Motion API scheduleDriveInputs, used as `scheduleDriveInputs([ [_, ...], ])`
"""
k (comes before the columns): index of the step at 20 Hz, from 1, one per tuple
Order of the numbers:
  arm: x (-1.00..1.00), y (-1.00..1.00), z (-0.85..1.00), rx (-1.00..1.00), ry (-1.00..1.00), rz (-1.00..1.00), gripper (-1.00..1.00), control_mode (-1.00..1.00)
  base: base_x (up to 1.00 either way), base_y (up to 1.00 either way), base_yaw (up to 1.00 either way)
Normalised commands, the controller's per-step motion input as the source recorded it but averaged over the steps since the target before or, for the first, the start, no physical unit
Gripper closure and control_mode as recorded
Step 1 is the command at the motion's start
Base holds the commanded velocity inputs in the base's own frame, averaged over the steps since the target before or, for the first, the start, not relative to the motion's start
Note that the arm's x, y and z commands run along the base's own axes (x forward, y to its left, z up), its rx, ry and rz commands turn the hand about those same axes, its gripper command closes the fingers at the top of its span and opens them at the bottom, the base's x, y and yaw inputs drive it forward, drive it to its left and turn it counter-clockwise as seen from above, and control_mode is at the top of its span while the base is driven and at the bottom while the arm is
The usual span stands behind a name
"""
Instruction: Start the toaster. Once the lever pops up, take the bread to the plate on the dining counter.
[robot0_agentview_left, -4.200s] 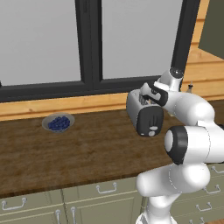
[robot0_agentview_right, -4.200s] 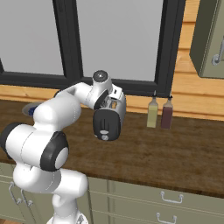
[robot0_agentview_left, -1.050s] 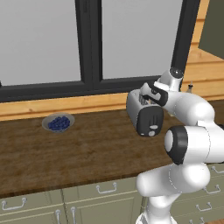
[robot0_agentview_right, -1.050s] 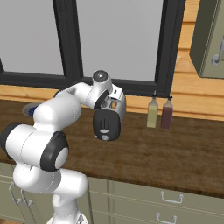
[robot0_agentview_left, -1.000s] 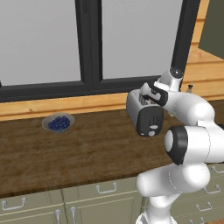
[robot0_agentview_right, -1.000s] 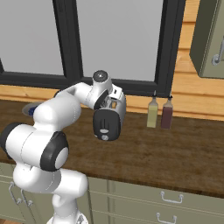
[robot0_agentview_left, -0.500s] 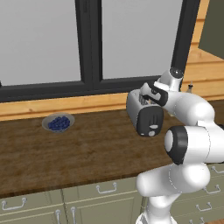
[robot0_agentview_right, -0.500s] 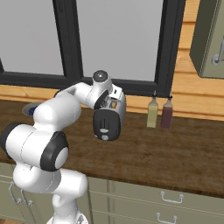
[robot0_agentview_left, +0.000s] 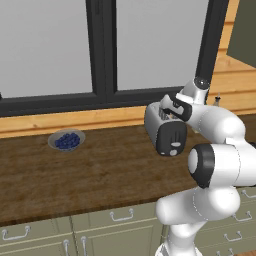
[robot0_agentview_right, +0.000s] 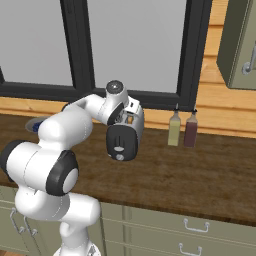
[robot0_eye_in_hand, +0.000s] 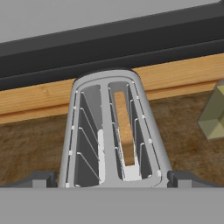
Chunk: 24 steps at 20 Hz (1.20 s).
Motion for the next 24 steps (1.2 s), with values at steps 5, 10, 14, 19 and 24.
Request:
scheduleDriveInputs([
  [5,0.0,0.0,0.0,0.0,0.0,0.0,-1.0,-1.0,0.0,0.0,0.0],
  [10,0.0,0.0,0.0,0.0,0.0,0.0,-1.0,-1.0,0.0,0.0,0.0],
  [14,0.0,0.0,0.0,0.0,0.0,0.0,-1.0,-1.0,0.0,0.0,0.0],
  [19,0.0,0.0,0.0,0.0,0.0,0.0,-1.0,-1.0,0.0,0.0,0.0],
  [24,0.0,0.0,0.0,0.0,0.0,0.0,-1.0,-1.0,0.0,0.0,0.0],
])
